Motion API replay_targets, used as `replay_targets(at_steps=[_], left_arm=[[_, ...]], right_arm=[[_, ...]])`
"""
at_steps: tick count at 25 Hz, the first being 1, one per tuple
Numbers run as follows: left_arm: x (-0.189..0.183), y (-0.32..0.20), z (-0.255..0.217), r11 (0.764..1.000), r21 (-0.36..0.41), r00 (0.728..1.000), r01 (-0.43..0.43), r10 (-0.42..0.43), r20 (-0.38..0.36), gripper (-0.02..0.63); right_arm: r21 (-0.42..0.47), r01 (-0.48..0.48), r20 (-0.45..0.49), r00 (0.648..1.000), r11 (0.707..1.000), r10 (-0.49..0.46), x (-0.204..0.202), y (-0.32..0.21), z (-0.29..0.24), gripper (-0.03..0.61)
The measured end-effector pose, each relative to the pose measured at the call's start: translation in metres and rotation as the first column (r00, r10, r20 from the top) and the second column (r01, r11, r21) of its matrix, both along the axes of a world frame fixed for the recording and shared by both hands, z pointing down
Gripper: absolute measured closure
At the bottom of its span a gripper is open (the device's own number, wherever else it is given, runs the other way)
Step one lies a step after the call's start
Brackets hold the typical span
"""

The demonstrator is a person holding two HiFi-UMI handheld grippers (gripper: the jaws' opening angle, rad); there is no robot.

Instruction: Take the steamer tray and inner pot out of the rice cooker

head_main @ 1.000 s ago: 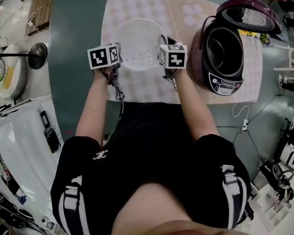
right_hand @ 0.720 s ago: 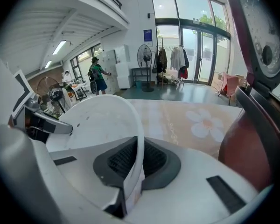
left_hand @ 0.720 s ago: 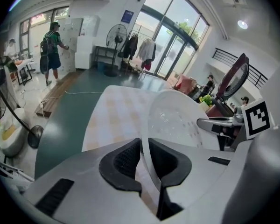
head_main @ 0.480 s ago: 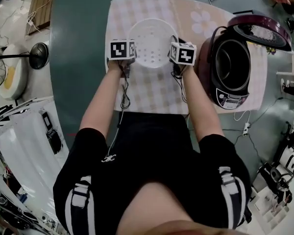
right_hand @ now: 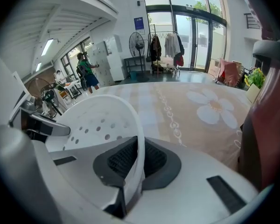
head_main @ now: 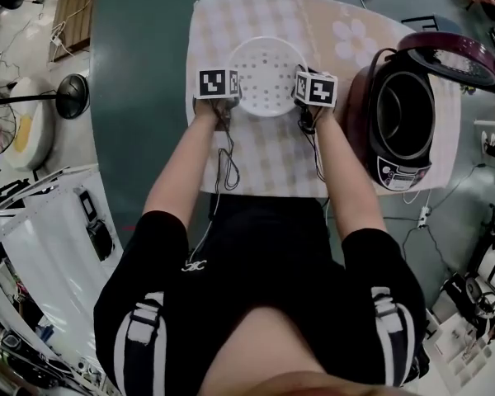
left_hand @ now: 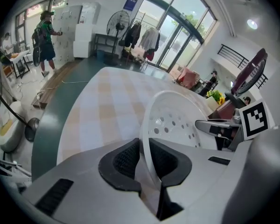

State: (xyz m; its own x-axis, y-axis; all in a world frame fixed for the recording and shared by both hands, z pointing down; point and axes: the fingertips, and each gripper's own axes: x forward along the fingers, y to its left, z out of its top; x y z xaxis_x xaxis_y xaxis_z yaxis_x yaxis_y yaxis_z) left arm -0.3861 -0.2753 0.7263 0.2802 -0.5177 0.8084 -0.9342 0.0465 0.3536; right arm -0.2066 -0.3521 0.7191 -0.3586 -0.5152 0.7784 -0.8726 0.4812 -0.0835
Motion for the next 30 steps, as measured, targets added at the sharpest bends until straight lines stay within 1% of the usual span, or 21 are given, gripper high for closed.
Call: replay_targets(at_steps=[4,6,7,8,10,12,15,18,20,21,22,23,24,25,26,27,28,30], left_arm=[[-0.001,0.006,0.007,1.0,-0.018,1.0,0.017,-0.018,-0.015,0.571],[-0.003,0.008,0.007,0.999,-0.006,0.999,0.038,-0.038,-0.003,0.562],[-0.003,0.006,0.006,0.999,-0.001,0.999,0.047,-0.047,0.013,0.552],[-0.001,0.005,0.006,0.999,0.002,0.998,0.055,-0.055,0.036,0.53],[0.004,0.004,0.002,0.998,0.011,0.995,0.058,-0.059,0.084,0.461],[0.001,0.01,-0.011,0.997,0.045,0.992,0.056,-0.06,0.108,0.451],[-0.01,0.023,-0.039,0.992,0.114,0.988,0.055,-0.07,0.135,0.451],[-0.02,0.03,-0.076,0.976,0.203,0.974,0.078,-0.118,0.194,0.455],[-0.028,0.035,-0.105,0.956,0.271,0.957,0.11,-0.175,0.231,0.475],[-0.031,0.038,-0.121,0.945,0.305,0.947,0.122,-0.203,0.251,0.506],[-0.033,0.042,-0.136,0.933,0.336,0.935,0.128,-0.226,0.271,0.55],[-0.033,0.047,-0.152,0.922,0.367,0.926,0.126,-0.242,0.289,0.585],[-0.031,0.052,-0.169,0.91,0.4,0.922,0.111,-0.244,0.3,0.6],[-0.026,0.056,-0.185,0.895,0.438,0.924,0.084,-0.235,0.302,0.607],[-0.019,0.061,-0.201,0.875,0.481,0.931,0.056,-0.22,0.293,0.609],[-0.011,0.065,-0.217,0.849,0.527,0.938,0.035,-0.21,0.277,0.609],[-0.005,0.069,-0.232,0.823,0.568,0.942,0.023,-0.209,0.264,0.609],[0.007,0.076,-0.26,0.776,0.631,0.94,0.005,-0.218,0.261,0.609]], right_arm=[[-0.022,-0.005,0.018,1.0,1.0,0.005,0.0,0.007,0.007,0.563],[-0.006,-0.014,0.045,0.999,1.0,0.014,-0.001,0.006,0.006,0.56],[0.01,-0.021,0.058,0.998,1.0,0.021,0.001,0.004,0.003,0.509],[0.024,-0.029,0.067,0.997,0.999,0.027,0.006,0.0,0.001,0.481],[0.046,-0.039,0.072,0.997,0.998,0.036,0.018,-0.003,-0.007,0.465],[0.073,-0.043,0.082,0.996,0.996,0.037,0.02,0.0,-0.022,0.465],[0.141,-0.041,0.116,0.993,0.989,0.024,0.012,0.007,-0.055,0.465],[0.222,-0.034,0.163,0.987,0.974,-0.003,0.007,0.014,-0.094,0.466],[0.289,-0.025,0.192,0.981,0.957,-0.032,0.005,0.019,-0.126,0.465],[0.328,-0.022,0.205,0.978,0.945,-0.048,0.004,0.022,-0.143,0.466],[0.367,-0.021,0.217,0.974,0.93,-0.064,0.004,0.025,-0.161,0.466],[0.407,-0.021,0.226,0.971,0.913,-0.079,0.004,0.03,-0.179,0.466],[0.445,-0.019,0.234,0.967,0.895,-0.096,0.004,0.034,-0.196,0.466],[0.482,-0.015,0.241,0.963,0.876,-0.116,0.006,0.04,-0.213,0.467],[0.517,-0.012,0.249,0.959,0.856,-0.136,0.007,0.045,-0.229,0.468],[0.549,-0.012,0.256,0.954,0.836,-0.154,0.01,0.051,-0.245,0.472],[0.578,-0.016,0.264,0.95,0.816,-0.167,0.014,0.057,-0.261,0.491],[0.63,-0.035,0.28,0.942,0.776,-0.185,0.022,0.068,-0.291,0.533]])
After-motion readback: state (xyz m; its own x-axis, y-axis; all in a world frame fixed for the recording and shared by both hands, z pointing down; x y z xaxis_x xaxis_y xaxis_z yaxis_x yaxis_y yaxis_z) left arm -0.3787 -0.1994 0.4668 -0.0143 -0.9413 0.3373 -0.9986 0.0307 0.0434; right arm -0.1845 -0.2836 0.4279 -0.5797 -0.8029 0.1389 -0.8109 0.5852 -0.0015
